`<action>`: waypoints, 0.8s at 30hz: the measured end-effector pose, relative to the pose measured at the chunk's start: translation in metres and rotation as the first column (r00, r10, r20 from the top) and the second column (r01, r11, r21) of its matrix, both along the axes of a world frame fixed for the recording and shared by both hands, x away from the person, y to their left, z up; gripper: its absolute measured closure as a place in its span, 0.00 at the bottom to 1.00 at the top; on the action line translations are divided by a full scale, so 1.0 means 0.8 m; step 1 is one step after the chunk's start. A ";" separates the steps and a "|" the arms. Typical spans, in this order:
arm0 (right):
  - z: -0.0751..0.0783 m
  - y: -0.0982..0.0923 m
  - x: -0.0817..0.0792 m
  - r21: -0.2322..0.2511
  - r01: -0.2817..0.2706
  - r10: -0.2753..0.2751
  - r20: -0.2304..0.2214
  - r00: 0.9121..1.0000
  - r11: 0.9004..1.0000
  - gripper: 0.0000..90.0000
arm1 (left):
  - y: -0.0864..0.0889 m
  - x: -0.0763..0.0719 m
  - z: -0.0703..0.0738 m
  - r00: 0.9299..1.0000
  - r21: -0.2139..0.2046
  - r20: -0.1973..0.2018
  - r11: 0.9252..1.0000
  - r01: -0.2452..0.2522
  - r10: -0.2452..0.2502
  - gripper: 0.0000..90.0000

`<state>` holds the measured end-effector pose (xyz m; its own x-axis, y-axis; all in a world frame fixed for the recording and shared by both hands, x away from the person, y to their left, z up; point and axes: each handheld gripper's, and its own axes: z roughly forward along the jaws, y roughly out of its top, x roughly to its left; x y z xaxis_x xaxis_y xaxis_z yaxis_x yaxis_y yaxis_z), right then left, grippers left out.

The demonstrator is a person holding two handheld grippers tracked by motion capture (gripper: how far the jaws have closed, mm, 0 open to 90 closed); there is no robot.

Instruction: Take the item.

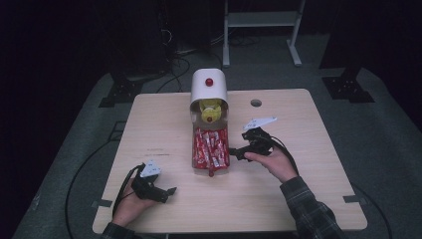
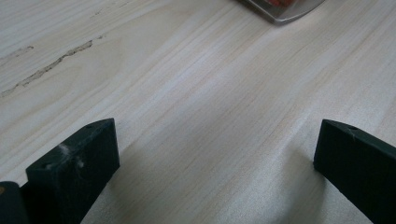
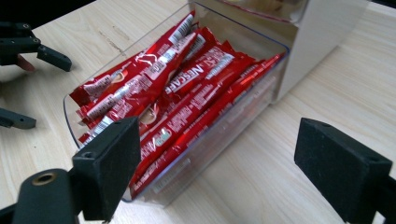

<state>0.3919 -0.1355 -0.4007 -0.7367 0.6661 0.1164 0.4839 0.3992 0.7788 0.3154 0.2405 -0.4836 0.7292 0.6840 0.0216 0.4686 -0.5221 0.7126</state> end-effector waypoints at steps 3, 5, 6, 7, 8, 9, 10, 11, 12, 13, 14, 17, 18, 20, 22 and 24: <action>0.001 0.006 0.002 0.009 -0.005 0.005 0.000 1.000 1.000 0.16 | 0.000 0.000 0.000 1.000 0.001 0.000 1.000 0.001 -0.001 0.00; 0.000 0.011 0.003 0.006 -0.012 0.012 -0.004 1.000 1.000 0.16 | 0.000 0.000 0.000 1.000 0.001 0.000 1.000 0.001 -0.001 0.00; 0.000 0.014 0.003 0.007 -0.016 0.016 -0.006 1.000 1.000 0.16 | 0.000 0.000 0.000 1.000 0.001 0.000 1.000 0.001 -0.001 0.00; 0.000 0.016 0.004 0.006 -0.022 0.022 -0.002 1.000 1.000 0.16 | 0.000 0.000 0.000 1.000 0.001 0.000 1.000 0.001 -0.001 0.00; -0.001 0.019 0.004 0.005 -0.026 0.026 0.000 1.000 1.000 0.16 | 0.000 0.000 0.000 1.000 0.000 0.000 1.000 0.000 0.000 0.00; 0.000 0.021 0.005 0.006 -0.028 0.028 -0.002 1.000 1.000 0.16 | 0.000 0.000 0.000 1.000 0.000 0.000 1.000 0.000 0.000 0.00; 0.000 0.024 0.005 0.007 -0.029 0.029 -0.004 1.000 1.000 0.16 | 0.000 0.000 0.000 1.000 0.000 0.000 1.000 0.000 0.000 0.00; 0.000 0.026 0.006 0.007 -0.034 0.034 -0.001 0.999 0.999 0.16 | 0.000 0.000 0.000 1.000 0.000 0.000 1.000 0.000 0.000 0.00; 0.000 0.028 0.007 0.006 -0.035 0.035 -0.001 0.999 0.999 0.16 | 0.000 0.000 0.000 1.000 0.000 0.000 1.000 -0.001 0.001 0.00; 0.001 0.030 0.007 0.006 -0.037 0.037 -0.001 0.999 0.999 0.16 | 0.000 0.000 0.000 1.000 -0.001 0.000 1.000 -0.001 0.001 0.00; 0.001 0.032 0.008 0.006 -0.041 0.041 0.000 0.999 0.999 0.16 | 0.000 0.000 0.000 1.000 -0.001 0.000 1.000 -0.001 0.001 0.00; 0.001 0.039 0.009 0.012 -0.050 0.050 0.002 0.999 0.999 0.19 | 0.000 0.000 0.000 1.000 -0.002 0.000 1.000 -0.002 0.002 0.00; 0.000 0.041 0.010 0.015 -0.052 0.052 0.001 0.999 0.999 0.20 | 0.000 0.000 0.000 1.000 -0.003 0.000 1.000 -0.002 0.002 0.00; -0.001 0.046 0.010 0.018 -0.056 0.056 -0.002 0.998 0.998 0.21 | 0.000 0.000 0.000 1.000 -0.003 0.000 1.000 -0.002 0.002 0.00; -0.003 0.050 0.010 0.021 -0.062 0.062 -0.003 0.998 0.998 0.23 | 0.000 0.000 0.000 1.000 -0.003 0.000 1.000 -0.002 0.002 0.00; -0.005 0.054 0.011 0.021 -0.068 0.068 -0.003 0.998 0.997 0.24 | 0.000 0.000 0.000 1.000 -0.003 0.001 1.000 -0.002 0.002 0.00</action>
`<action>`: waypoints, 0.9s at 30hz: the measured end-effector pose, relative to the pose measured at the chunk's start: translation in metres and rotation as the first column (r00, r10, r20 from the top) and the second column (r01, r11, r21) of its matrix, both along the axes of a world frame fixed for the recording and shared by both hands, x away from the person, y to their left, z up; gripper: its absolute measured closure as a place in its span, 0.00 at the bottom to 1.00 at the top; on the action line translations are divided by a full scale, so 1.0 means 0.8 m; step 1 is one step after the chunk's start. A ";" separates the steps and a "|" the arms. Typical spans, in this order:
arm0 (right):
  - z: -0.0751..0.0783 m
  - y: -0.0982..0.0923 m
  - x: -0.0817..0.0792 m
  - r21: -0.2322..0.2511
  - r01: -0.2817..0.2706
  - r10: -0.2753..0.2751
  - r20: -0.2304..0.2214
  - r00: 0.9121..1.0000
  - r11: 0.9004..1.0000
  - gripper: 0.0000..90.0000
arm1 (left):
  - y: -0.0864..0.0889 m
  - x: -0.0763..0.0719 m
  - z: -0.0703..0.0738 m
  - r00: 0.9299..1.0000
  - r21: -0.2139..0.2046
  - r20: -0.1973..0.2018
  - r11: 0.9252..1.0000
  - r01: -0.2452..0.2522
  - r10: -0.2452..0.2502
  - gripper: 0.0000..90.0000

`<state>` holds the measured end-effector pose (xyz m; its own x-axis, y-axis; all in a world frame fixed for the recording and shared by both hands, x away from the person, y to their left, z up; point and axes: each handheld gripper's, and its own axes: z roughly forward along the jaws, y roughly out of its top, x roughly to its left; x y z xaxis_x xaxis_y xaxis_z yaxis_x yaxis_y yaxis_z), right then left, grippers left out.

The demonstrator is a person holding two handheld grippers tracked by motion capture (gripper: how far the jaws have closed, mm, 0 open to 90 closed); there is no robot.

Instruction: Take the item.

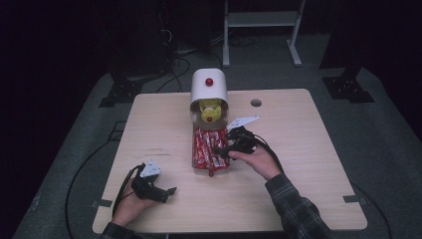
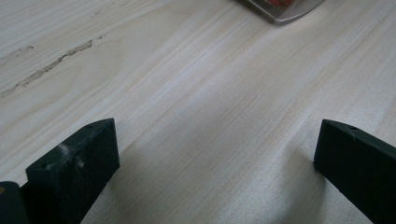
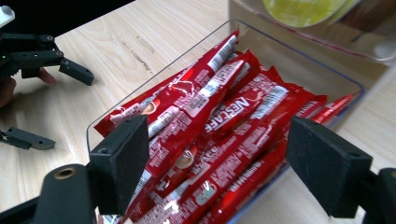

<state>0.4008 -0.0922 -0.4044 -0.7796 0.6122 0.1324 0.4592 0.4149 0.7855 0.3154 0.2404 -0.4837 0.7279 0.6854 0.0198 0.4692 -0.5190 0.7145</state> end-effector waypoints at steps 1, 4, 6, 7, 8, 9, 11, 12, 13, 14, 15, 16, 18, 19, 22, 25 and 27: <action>-0.001 0.002 0.000 -0.001 -0.002 0.002 -0.002 1.000 1.000 0.24 | 0.000 0.000 0.000 1.000 0.000 0.000 1.000 0.000 0.000 0.00; -0.003 0.009 0.001 0.000 -0.007 0.007 -0.003 1.000 1.000 0.25 | 0.000 0.000 0.000 1.000 0.000 -0.001 1.000 0.000 0.000 0.00; -0.004 0.013 0.001 0.002 -0.010 0.010 -0.006 1.000 1.000 0.27 | 0.000 0.000 0.000 1.000 0.001 -0.002 1.000 0.001 -0.001 0.00; -0.004 0.015 0.001 0.002 -0.012 0.012 -0.005 1.000 1.000 0.28 | 0.000 0.000 0.000 1.000 0.001 -0.001 1.000 0.001 -0.001 0.00; -0.005 0.017 0.001 0.002 -0.011 0.011 -0.004 1.000 1.000 0.29 | 0.000 0.000 0.000 1.000 0.002 -0.002 1.000 0.001 -0.001 0.00; -0.005 0.018 0.000 0.003 -0.013 0.013 -0.005 1.000 1.000 0.31 | 0.000 0.000 0.000 1.000 0.001 -0.002 1.000 0.001 -0.001 0.00; -0.006 0.022 0.000 0.000 -0.017 0.017 0.001 1.000 1.000 0.33 | 0.000 0.000 0.000 1.000 0.001 -0.001 1.000 0.000 0.000 0.00; -0.007 0.024 0.000 -0.002 -0.019 0.019 0.000 1.000 1.000 0.33 | 0.000 0.000 0.000 1.000 0.002 -0.003 1.000 0.001 -0.001 0.00; -0.008 0.025 0.000 -0.007 -0.021 0.021 -0.003 1.000 1.000 0.34 | 0.000 0.000 0.000 1.000 0.001 -0.003 1.000 0.001 -0.001 0.00; -0.009 0.027 0.000 -0.010 -0.022 0.022 -0.004 1.000 1.000 0.35 | 0.000 0.000 0.000 1.000 0.002 -0.003 1.000 0.001 -0.001 0.00; -0.009 0.029 0.000 -0.014 -0.022 0.022 -0.006 1.000 1.000 0.36 | 0.000 0.000 0.000 1.000 0.002 -0.003 1.000 0.001 -0.001 0.00; -0.010 0.030 0.000 -0.014 -0.023 0.023 -0.008 1.000 1.000 0.37 | 0.000 0.000 0.000 1.000 0.002 -0.002 1.000 0.001 -0.001 0.00; -0.012 0.033 0.001 -0.020 -0.026 0.026 -0.010 1.000 0.999 0.39 | 0.000 0.000 0.000 1.000 0.002 -0.002 1.000 0.000 0.000 0.00; -0.013 0.034 0.001 -0.021 -0.029 0.029 -0.011 1.000 0.999 0.40 | 0.000 0.000 0.000 1.000 0.002 -0.003 1.000 0.001 -0.001 0.00; -0.016 0.038 0.001 -0.027 -0.031 0.031 -0.018 0.999 0.999 0.45 | 0.000 0.000 0.000 1.000 0.003 -0.002 1.000 0.001 -0.001 0.00; -0.019 0.040 0.002 -0.035 -0.027 0.026 -0.021 0.999 0.999 0.51 | 0.000 0.000 0.001 1.000 0.005 -0.003 1.000 0.003 -0.003 0.00; -0.021 0.041 0.003 -0.036 -0.028 0.027 -0.027 0.999 0.999 0.55 | 0.000 0.000 0.000 1.000 0.006 -0.003 1.000 0.003 -0.003 0.00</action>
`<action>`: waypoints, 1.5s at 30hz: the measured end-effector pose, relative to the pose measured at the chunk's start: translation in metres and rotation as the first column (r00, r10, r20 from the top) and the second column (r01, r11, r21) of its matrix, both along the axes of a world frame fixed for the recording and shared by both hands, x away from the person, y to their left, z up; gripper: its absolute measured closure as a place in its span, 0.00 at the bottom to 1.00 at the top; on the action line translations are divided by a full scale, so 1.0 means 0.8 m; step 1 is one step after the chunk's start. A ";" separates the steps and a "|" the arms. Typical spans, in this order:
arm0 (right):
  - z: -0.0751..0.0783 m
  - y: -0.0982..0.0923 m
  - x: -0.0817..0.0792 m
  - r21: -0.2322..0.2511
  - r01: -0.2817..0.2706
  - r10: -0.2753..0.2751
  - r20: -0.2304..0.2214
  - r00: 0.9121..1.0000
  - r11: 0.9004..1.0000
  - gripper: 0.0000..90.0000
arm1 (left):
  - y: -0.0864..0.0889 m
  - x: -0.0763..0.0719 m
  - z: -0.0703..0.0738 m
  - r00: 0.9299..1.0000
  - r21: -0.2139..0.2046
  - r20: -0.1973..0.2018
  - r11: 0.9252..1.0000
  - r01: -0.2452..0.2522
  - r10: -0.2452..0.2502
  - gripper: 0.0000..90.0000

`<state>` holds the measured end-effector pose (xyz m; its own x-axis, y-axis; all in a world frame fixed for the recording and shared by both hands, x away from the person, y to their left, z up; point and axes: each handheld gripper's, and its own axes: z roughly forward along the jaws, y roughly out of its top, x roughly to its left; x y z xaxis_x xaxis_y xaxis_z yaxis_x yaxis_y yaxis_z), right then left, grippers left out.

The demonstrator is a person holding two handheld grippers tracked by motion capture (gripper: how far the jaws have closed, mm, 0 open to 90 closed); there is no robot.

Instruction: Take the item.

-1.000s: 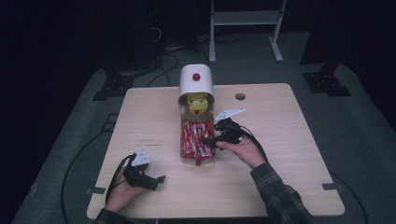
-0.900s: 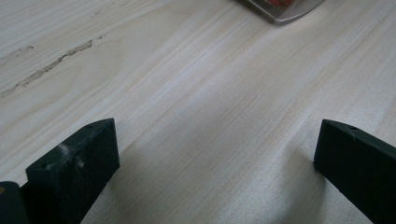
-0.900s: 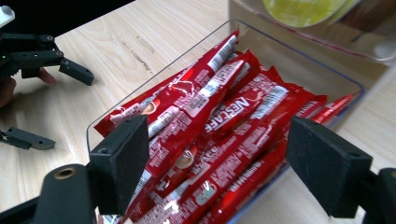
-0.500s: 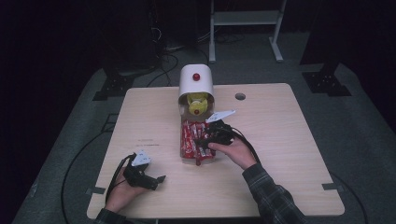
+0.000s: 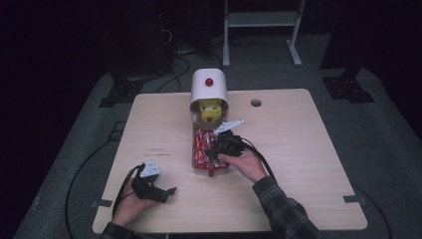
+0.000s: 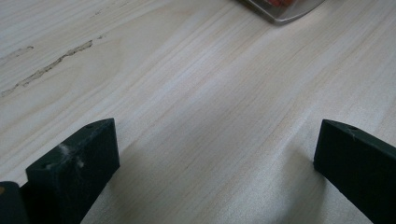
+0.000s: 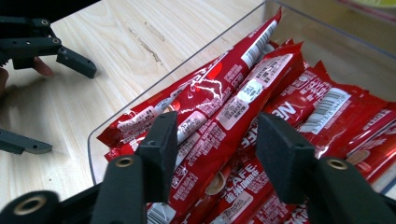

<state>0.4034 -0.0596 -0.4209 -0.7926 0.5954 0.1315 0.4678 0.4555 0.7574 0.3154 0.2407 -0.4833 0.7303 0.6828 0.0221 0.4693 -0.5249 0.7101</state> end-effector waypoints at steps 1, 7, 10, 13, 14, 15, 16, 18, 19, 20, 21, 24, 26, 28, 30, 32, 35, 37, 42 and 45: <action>-0.001 0.000 0.000 0.000 0.001 -0.001 -0.006 1.000 1.000 0.56 | 0.000 0.000 0.000 1.000 0.000 0.000 1.000 0.000 0.000 0.00; -0.001 0.002 -0.001 -0.018 0.013 -0.013 -0.001 1.000 1.000 0.63 | 0.000 0.000 0.000 1.000 0.000 0.000 1.000 0.001 -0.001 0.00; -0.001 0.001 -0.001 -0.024 0.016 -0.016 -0.001 1.000 1.000 0.68 | 0.000 0.000 0.000 1.000 0.000 0.000 1.000 0.001 -0.001 0.00; -0.001 -0.001 0.000 -0.018 0.016 -0.017 -0.011 1.000 1.000 0.74 | 0.000 0.000 0.000 1.000 -0.002 0.001 1.000 -0.001 0.001 0.00; 0.000 -0.002 -0.001 -0.018 0.019 -0.019 -0.011 1.000 1.000 0.77 | 0.000 0.000 0.000 1.000 -0.001 -0.001 1.000 0.000 0.000 0.00; 0.001 -0.002 -0.001 -0.015 0.020 -0.020 -0.009 1.000 1.000 0.79 | 0.000 0.000 0.000 1.000 0.000 0.000 1.000 0.000 0.000 0.00; 0.002 -0.003 0.000 -0.017 0.019 -0.019 -0.005 1.000 1.000 0.80 | 0.000 0.000 0.000 1.000 -0.001 0.000 1.000 -0.001 0.001 0.00; 0.003 -0.004 0.000 -0.017 0.020 -0.020 -0.003 1.000 1.000 0.83 | 0.000 0.000 0.000 1.000 -0.002 -0.001 1.000 -0.001 0.001 0.00; 0.004 -0.004 0.000 -0.018 0.019 -0.020 -0.003 1.000 1.000 0.84 | 0.000 0.000 0.000 1.000 -0.004 0.000 1.000 -0.003 0.003 0.00; 0.005 -0.004 0.000 -0.018 0.018 -0.018 -0.006 1.000 1.000 0.85 | 0.000 0.000 0.000 1.000 -0.004 0.000 1.000 -0.003 0.003 0.00; 0.005 -0.005 0.000 -0.014 0.017 -0.017 -0.003 1.000 1.000 0.87 | 0.000 0.000 0.000 1.000 -0.004 0.000 1.000 -0.003 0.003 0.00; 0.007 -0.007 0.000 -0.006 0.023 -0.023 -0.015 1.000 1.000 0.89 | 0.000 0.000 0.000 1.000 -0.001 0.000 1.000 0.000 0.000 0.00; 0.008 -0.008 0.001 -0.004 0.025 -0.025 -0.020 0.999 1.000 0.90 | 0.000 0.000 0.000 1.000 -0.004 0.000 1.000 -0.003 0.003 0.00; 0.009 -0.009 0.000 -0.004 0.027 -0.027 -0.020 0.999 1.000 0.90 | 0.000 0.000 0.000 1.000 -0.003 0.000 1.000 -0.003 0.003 0.00; 0.010 -0.011 0.000 -0.001 0.029 -0.029 -0.018 0.999 1.000 0.90 | 0.000 0.000 0.000 1.000 -0.004 0.000 1.000 -0.002 0.002 0.00; 0.013 -0.012 -0.001 0.003 0.028 -0.028 -0.017 0.999 1.000 0.90 | 0.000 0.000 0.000 1.000 -0.004 0.000 1.000 -0.002 0.002 0.00; 0.018 -0.015 -0.002 0.011 0.026 -0.026 -0.010 1.000 1.000 0.91 | 0.000 0.000 0.000 1.000 -0.004 0.001 1.000 -0.003 0.003 0.00; 0.020 -0.016 -0.003 0.011 0.026 -0.026 -0.008 1.000 1.000 0.91 | 0.000 0.000 0.000 1.000 -0.004 0.001 1.000 -0.003 0.003 0.00; 0.026 -0.024 -0.005 0.014 0.028 -0.028 0.001 1.000 1.000 0.91 | 0.000 0.000 0.000 1.000 -0.002 0.001 1.000 -0.002 0.002 0.00; 0.029 -0.029 -0.006 0.011 0.030 -0.030 0.008 1.000 0.999 0.91 | 0.000 0.000 0.000 1.000 -0.001 0.001 1.000 -0.001 0.001 0.00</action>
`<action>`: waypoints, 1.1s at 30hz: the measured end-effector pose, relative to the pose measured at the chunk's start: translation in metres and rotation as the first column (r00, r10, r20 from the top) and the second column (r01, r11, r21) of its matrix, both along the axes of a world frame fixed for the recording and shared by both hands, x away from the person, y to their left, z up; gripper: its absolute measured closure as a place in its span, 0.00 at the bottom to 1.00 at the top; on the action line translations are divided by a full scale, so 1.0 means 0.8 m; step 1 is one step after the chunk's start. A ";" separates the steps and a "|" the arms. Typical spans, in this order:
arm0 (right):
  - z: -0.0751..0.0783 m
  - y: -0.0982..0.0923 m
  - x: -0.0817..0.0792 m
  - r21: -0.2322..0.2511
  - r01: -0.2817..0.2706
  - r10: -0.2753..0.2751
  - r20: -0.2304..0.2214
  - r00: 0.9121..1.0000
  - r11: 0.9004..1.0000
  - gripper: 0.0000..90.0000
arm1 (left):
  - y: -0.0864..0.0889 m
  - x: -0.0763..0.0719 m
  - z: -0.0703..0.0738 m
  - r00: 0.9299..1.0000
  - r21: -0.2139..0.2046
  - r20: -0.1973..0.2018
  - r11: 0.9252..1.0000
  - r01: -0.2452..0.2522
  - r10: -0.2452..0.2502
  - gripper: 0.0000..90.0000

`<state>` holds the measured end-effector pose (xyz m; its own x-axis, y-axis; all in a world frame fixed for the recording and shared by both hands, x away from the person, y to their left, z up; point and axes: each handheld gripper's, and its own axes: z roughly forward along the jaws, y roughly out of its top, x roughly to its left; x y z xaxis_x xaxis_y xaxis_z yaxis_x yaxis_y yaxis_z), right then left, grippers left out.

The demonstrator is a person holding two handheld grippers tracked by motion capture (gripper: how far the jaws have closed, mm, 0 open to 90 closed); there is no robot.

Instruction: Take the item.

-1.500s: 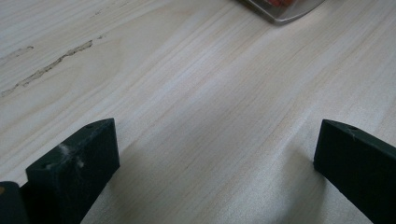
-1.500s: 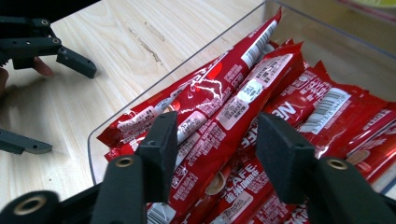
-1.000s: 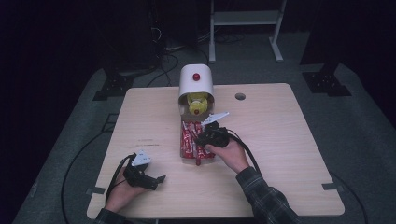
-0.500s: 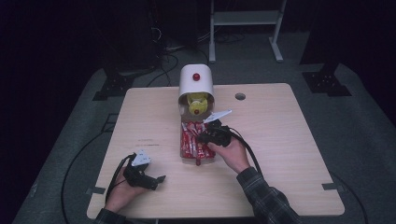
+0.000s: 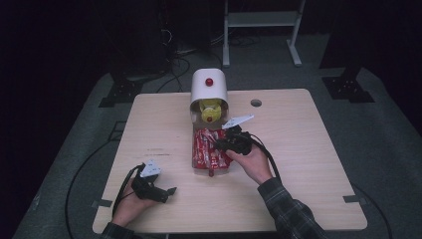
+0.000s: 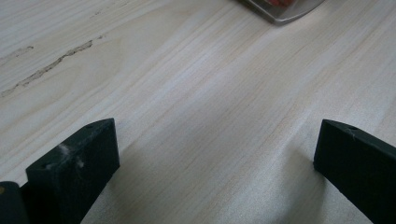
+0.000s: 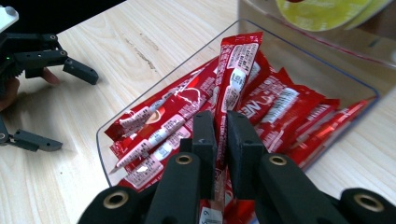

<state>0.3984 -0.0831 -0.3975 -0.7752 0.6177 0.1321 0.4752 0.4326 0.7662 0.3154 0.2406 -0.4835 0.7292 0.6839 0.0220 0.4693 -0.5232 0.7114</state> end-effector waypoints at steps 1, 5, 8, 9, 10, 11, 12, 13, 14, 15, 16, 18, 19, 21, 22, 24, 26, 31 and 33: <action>0.001 -0.002 0.000 -0.002 0.002 -0.002 -0.001 1.000 1.000 0.91 | 0.000 0.000 0.000 1.000 0.000 0.000 1.000 0.000 0.000 0.00; 0.004 -0.011 -0.001 0.002 0.011 -0.011 0.000 1.000 1.000 0.91 | 0.000 0.000 0.000 1.000 0.000 0.000 1.000 0.000 0.000 0.00; 0.006 -0.015 -0.002 0.005 0.014 -0.014 0.005 1.000 1.000 0.91 | 0.000 0.000 0.000 1.000 0.001 0.000 1.000 0.000 0.000 0.00; 0.008 -0.019 -0.002 0.006 0.016 -0.016 0.007 1.000 1.000 0.91 | 0.000 0.000 0.000 1.000 0.000 0.000 1.000 0.000 0.000 0.00; 0.009 -0.021 -0.003 0.001 0.018 -0.018 0.007 1.000 1.000 0.91 | 0.000 0.000 0.000 1.000 -0.001 0.001 1.000 0.000 0.000 0.00; 0.009 -0.023 -0.003 0.000 0.019 -0.019 0.007 1.000 1.000 0.91 | 0.000 0.000 0.000 1.000 -0.001 0.001 1.000 0.000 0.000 0.00; 0.009 -0.026 -0.003 -0.002 0.019 -0.019 0.011 1.000 1.000 0.91 | 0.000 0.000 0.000 1.000 -0.001 0.001 1.000 0.000 0.000 0.00; 0.010 -0.028 -0.004 -0.004 0.022 -0.022 0.009 1.000 1.000 0.91 | 0.000 0.000 0.000 1.000 -0.001 0.001 1.000 0.000 0.000 0.00; 0.010 -0.031 -0.004 -0.004 0.025 -0.025 0.010 1.000 1.000 0.91 | 0.000 0.000 0.000 1.000 0.000 0.001 1.000 0.000 0.000 0.00; 0.010 -0.034 -0.004 -0.004 0.028 -0.028 0.013 1.000 1.000 0.91 | 0.000 0.000 0.000 1.000 0.000 0.001 1.000 0.000 0.000 0.00; 0.010 -0.037 -0.004 -0.005 0.030 -0.030 0.016 0.999 1.000 0.91 | 0.000 0.000 0.000 1.000 0.000 0.001 1.000 0.000 0.000 0.00; 0.011 -0.042 -0.005 -0.002 0.038 -0.038 0.013 0.999 0.999 0.91 | 0.000 0.000 0.000 1.000 -0.001 0.001 1.000 0.000 0.000 0.00; 0.012 -0.045 -0.005 -0.001 0.038 -0.038 0.015 0.999 0.999 0.91 | 0.000 0.000 0.000 1.000 0.000 0.001 1.000 0.000 0.000 0.00; 0.013 -0.050 -0.005 0.002 0.045 -0.045 0.017 0.999 0.999 0.91 | 0.000 0.000 0.000 1.000 0.000 0.001 1.000 0.000 0.000 0.00; 0.013 -0.053 -0.005 0.004 0.044 -0.045 0.019 0.999 0.999 0.91 | 0.000 0.000 0.000 1.000 -0.001 0.001 1.000 0.000 0.000 0.00; 0.014 -0.058 -0.006 0.005 0.055 -0.055 0.019 0.998 0.998 0.91 | 0.000 0.000 0.000 1.000 0.000 0.001 1.000 0.000 0.000 0.00; 0.014 -0.063 -0.006 0.005 0.059 -0.059 0.017 0.998 0.998 0.91 | 0.000 0.000 0.000 1.000 -0.001 0.001 1.000 0.000 0.000 0.00; 0.012 -0.075 -0.006 0.010 0.075 -0.075 0.020 0.997 0.997 0.91 | 0.000 0.000 0.000 1.000 -0.001 0.000 1.000 -0.001 0.001 0.00; 0.010 -0.081 -0.007 0.014 0.083 -0.083 0.022 0.996 0.996 0.91 | 0.000 0.000 0.000 1.000 -0.003 0.000 1.000 -0.001 0.001 0.00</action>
<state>0.3929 -0.1475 -0.3892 -0.7245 0.6781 0.1236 0.4913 0.3822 0.7826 0.3153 0.2404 -0.4836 0.7284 0.6849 0.0200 0.4701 -0.5208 0.7125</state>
